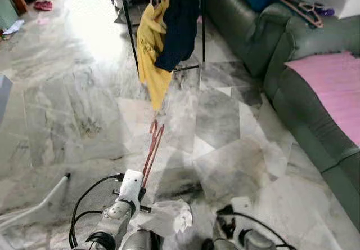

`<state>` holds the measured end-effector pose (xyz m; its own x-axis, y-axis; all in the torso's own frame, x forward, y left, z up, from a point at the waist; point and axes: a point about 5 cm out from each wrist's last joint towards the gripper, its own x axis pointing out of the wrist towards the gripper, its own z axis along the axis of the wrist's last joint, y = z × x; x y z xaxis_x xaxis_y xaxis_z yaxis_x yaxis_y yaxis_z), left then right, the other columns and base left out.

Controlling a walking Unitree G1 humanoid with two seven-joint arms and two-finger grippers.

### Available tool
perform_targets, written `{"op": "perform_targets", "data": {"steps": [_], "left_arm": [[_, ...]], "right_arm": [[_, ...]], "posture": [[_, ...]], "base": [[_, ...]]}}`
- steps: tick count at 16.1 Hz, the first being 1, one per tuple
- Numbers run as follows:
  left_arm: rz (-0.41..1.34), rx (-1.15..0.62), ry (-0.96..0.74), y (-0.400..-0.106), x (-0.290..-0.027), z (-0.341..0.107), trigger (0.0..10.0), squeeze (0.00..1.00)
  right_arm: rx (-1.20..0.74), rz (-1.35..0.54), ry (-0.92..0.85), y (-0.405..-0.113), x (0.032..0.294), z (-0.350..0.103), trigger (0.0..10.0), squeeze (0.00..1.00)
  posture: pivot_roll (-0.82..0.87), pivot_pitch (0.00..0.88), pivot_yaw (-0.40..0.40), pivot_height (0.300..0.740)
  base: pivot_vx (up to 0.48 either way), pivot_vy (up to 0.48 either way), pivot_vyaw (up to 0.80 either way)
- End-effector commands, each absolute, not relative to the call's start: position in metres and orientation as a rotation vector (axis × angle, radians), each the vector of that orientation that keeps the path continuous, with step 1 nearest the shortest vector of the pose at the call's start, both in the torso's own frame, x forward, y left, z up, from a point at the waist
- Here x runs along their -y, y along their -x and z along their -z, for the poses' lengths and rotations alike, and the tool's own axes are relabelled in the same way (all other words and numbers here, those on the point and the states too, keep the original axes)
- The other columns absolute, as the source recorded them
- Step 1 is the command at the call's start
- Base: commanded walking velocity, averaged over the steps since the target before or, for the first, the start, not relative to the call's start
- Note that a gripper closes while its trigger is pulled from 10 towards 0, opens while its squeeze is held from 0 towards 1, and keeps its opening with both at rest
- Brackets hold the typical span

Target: Hang hanger

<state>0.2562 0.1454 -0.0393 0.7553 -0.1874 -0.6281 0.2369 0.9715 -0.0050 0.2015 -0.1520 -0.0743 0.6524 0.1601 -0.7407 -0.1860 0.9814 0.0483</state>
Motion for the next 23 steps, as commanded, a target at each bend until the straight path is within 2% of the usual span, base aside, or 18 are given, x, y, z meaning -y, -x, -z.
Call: {"op": "perform_targets", "data": {"steps": [1, 3, 7, 8, 11, 13, 15, 16, 18, 20, 23], "left_arm": [[0.254, -0.669, -0.044, -0.259, -0.145, 0.037, 10.0, 0.0], [0.323, -0.608, 0.006, -0.273, -0.142, 0.024, 10.0, 0.0], [0.538, -0.426, -0.007, -0.309, -0.128, -0.018, 10.0, 0.0], [0.568, -0.375, 0.027, -0.318, -0.126, -0.031, 10.0, 0.0], [0.82, -0.123, 0.155, -0.347, -0.107, -0.094, 10.0, 0.0], [0.881, -0.069, 0.175, -0.35, -0.104, -0.107, 10.0, 0.0], [1.18, 0.127, 0.067, -0.355, -0.097, -0.165, 10.0, 0.0], [1.231, 0.13, 0.044, -0.354, -0.096, -0.171, 10.0, 0.0], [1.456, 0.122, -0.019, -0.343, -0.094, -0.189, 10.0, 0.0], [1.564, 0.132, -0.068, -0.335, -0.093, -0.199, 10.0, 0.0], [1.67, 0.14, -0.071, -0.325, -0.088, -0.211, 10.0, 0.0]], "right_arm": [[-0.857, -0.182, 0.037, -0.197, 0.154, 0.077, 10.0, 0.0], [-0.825, -0.178, 0.064, -0.202, 0.159, 0.073, 10.0, 0.0], [-0.711, -0.115, 0.065, -0.228, 0.182, 0.054, 10.0, 0.0], [-0.667, -0.09, 0.051, -0.237, 0.19, 0.047, 10.0, 0.0], [-0.42, -0.095, 0.039, -0.281, 0.209, 0.0, 10.0, 0.0], [-0.377, -0.114, 0.044, -0.287, 0.212, -0.009, 10.0, 0.0], [-0.307, -0.263, 0.149, -0.3, 0.229, -0.034, 10.0, 0.0], [-0.306, -0.291, 0.166, -0.301, 0.231, -0.037, 10.0, 0.0], [-0.319, -0.429, 0.234, -0.3, 0.234, -0.043, 10.0, 0.0], [-0.348, -0.541, 0.273, -0.297, 0.234, -0.045, 10.0, 0.0], [-0.355, -0.589, 0.28, -0.299, 0.236, -0.049, 10.0, 0.0]], "posture": [[-0.08, 0.111, 0.006, 0.74], [-0.08, 0.104, 0.004, 0.74], [-0.08, 0.092, 0.003, 0.74], [-0.08, 0.086, 0.008, 0.74], [-0.09, 0.085, 0.002, 0.74], [-0.09, 0.085, 0.002, 0.74], [-0.09, 0.093, 0.0, 0.74], [-0.09, 0.095, 0.003, 0.74], [-0.09, 0.1, 0.009, 0.74], [-0.09, 0.1, 0.009, 0.74], [-0.1, 0.107, 0.02, 0.74]], "base": [[0.0, 0.0, 0.0], [0.0, 0.0, 0.0], [0.0, 0.0, 0.0], [0.0, 0.0, 0.0], [0.0, 0.0, 0.0], [0.0, 0.0, 0.0], [0.0, 0.0, 0.0], [0.0, 0.0, 0.0], [0.0, 0.0, 0.0], [0.0, 0.0, 0.0], [0.0, 0.0, 0.0]]}}
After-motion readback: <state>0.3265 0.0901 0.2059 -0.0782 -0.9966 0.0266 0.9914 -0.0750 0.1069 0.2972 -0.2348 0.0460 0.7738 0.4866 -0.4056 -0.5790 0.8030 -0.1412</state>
